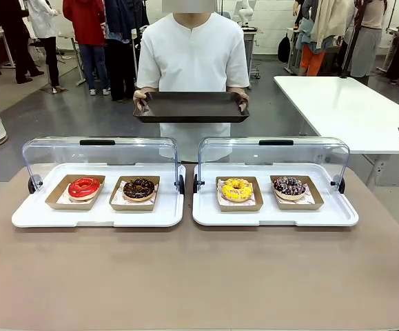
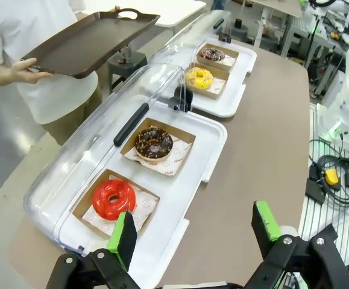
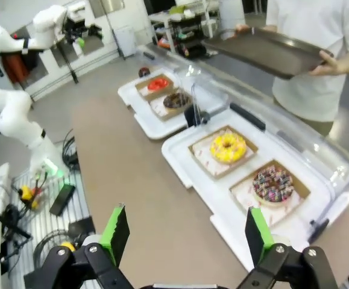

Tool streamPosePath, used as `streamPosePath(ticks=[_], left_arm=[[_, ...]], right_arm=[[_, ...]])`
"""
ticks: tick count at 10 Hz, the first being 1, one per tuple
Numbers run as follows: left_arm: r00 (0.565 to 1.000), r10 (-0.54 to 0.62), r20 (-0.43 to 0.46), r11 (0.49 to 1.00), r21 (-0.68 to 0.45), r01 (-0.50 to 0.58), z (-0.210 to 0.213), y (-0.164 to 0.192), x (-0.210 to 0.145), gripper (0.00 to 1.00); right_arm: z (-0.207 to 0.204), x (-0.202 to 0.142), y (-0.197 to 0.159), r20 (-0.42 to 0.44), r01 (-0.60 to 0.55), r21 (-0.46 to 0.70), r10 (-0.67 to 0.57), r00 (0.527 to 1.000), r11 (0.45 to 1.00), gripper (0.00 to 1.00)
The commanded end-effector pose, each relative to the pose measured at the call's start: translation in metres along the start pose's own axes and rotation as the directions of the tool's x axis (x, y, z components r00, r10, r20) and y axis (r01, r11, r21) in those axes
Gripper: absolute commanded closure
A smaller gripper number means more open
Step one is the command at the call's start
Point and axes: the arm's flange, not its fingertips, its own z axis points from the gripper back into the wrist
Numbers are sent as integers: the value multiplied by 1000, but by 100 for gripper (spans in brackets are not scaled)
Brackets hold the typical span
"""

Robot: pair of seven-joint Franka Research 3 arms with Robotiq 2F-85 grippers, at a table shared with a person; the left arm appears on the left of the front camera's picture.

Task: Provide the desired donut to the person.
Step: Pick up and lift the Paper togo box containing the Donut pointed at by the person.

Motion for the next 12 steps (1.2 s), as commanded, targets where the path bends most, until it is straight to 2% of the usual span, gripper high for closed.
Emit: streamPosePath(ticks=[1, 5, 11, 12], left_arm=[[997, -73, -14, 997, 18, 73, 8, 2, 0, 0], [983, -181, -37, 983, 2, 181, 8, 2, 3, 0], [979, -173, -104, 984, 14, 175, 7, -2, 2, 0], [985, -164, -61, 986, 13, 165, 8, -1, 2, 0]], right_arm=[[16, 5, -6, -117, -46, 14, 47, 992, 999, 0], [26, 4, -12, -191, -57, 72, 70, 979, 996, 0], [25, 2, -14, -175, -46, 54, 55, 983, 997, 0], [22, 10, -8, -177, -64, 34, 69, 982, 997, 0]])
